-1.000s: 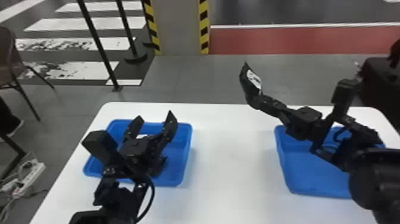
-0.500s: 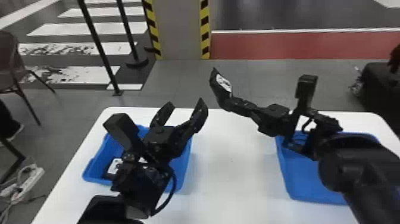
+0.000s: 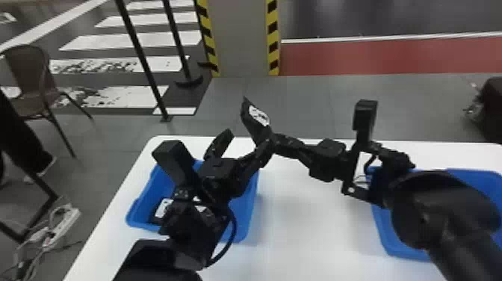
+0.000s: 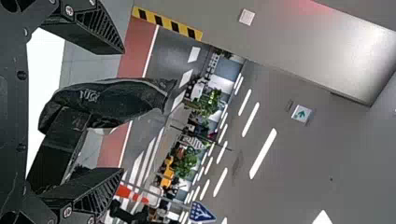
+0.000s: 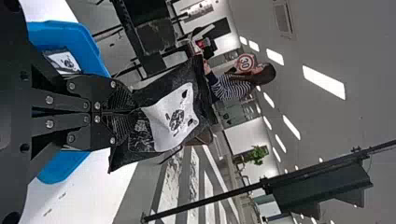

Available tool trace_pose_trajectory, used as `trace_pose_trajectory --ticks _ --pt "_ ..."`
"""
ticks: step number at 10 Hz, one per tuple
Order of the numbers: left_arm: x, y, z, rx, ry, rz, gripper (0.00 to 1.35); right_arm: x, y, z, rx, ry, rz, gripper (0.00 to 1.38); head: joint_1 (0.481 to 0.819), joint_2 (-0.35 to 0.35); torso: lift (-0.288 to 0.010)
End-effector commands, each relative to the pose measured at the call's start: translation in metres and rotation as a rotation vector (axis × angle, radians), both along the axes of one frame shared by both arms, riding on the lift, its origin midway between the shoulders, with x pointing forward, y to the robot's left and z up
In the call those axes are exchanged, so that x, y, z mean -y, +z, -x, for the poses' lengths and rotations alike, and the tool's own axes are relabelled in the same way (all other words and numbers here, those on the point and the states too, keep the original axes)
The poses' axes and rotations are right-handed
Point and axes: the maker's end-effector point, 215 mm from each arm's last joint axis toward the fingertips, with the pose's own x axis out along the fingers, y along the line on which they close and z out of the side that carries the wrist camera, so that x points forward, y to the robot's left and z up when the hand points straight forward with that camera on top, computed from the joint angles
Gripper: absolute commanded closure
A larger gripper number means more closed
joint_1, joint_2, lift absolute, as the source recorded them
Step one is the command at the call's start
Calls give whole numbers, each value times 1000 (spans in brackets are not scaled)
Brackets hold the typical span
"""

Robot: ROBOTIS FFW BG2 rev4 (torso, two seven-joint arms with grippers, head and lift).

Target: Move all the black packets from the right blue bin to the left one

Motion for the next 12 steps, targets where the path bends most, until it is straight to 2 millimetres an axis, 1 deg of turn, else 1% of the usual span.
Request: trace_pose_trajectory --ticks 1,3,4,5,6,7,8,9,11,12 --pt "-8 -5 0 -9 21 -20 134 -16 -3 13 -20 35 -17 1168 663 201 -110" --pt "-21 -6 -1 -1 70 -54 134 -37 -4 29 -36 83 -34 1170 674 240 -110" --pt "-26 -4 -1 8 88 -63 134 -42 -5 33 -39 94 -33 1168 676 252 -110" --pt "-28 -11 -1 -10 94 -70 186 -42 -7 34 -44 94 -32 1168 676 270 -110" --pt "-25 -25 0 -54 80 -79 881 -41 -11 34 -52 93 -32 1168 678 279 -110" --pt "-27 -30 1 -68 83 -81 1174 -40 -11 33 -56 91 -33 1168 687 280 -110" --pt "-23 -32 1 -75 74 -85 1223 -40 -14 33 -65 90 -38 1168 692 280 -110" --pt "-21 -29 0 -68 67 -80 1223 -38 -13 32 -66 87 -42 1168 695 279 -110" --pt "-25 -26 1 -58 79 -63 1223 -38 -12 32 -66 86 -48 1168 695 273 -110" --pt "-26 -21 0 -44 83 -57 1223 -38 -10 31 -59 85 -50 1164 695 273 -110"
